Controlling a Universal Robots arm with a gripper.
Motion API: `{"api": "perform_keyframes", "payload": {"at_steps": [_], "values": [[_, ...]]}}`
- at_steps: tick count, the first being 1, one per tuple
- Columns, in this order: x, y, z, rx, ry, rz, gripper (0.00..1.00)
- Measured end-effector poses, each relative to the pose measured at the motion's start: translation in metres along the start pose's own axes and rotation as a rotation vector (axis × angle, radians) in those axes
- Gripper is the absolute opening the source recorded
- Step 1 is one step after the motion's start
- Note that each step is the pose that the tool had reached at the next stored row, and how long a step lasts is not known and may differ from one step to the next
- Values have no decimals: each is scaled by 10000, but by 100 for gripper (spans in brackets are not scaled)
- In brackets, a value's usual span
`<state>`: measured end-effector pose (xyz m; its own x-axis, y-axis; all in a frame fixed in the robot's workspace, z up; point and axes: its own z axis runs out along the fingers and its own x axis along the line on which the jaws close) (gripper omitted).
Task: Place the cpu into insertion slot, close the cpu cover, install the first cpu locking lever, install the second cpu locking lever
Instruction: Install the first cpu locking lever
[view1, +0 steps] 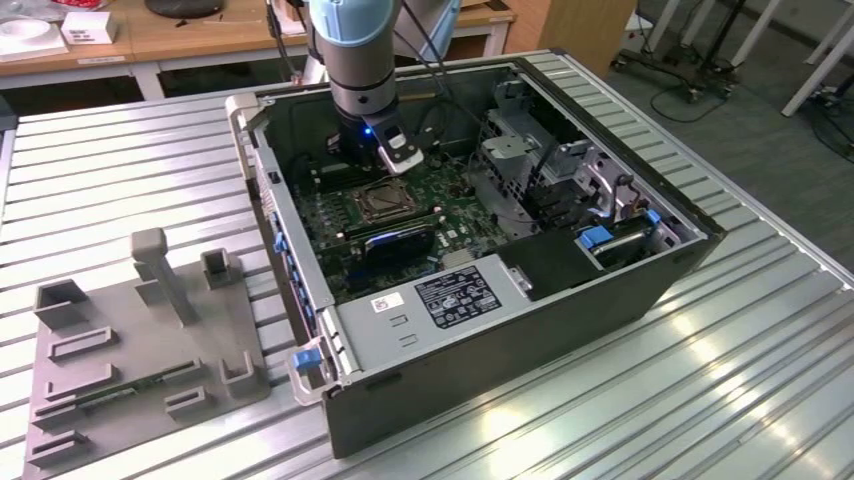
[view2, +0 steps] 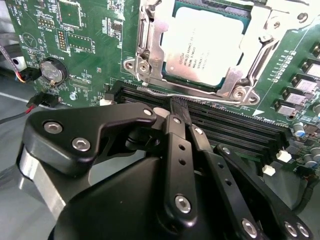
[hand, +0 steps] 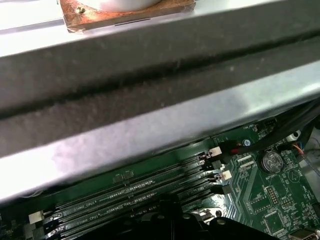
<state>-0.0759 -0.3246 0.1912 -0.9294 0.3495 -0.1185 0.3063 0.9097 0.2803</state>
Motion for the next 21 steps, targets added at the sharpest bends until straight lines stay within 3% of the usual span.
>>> {"api": "perform_keyframes", "payload": {"at_steps": [7,16,21], "values": [[-1,3,-4,-8,-3,0,11],[-30,71,-237,-22,4,3,11],[-39,91,-307,-28,7,5,11]]}}
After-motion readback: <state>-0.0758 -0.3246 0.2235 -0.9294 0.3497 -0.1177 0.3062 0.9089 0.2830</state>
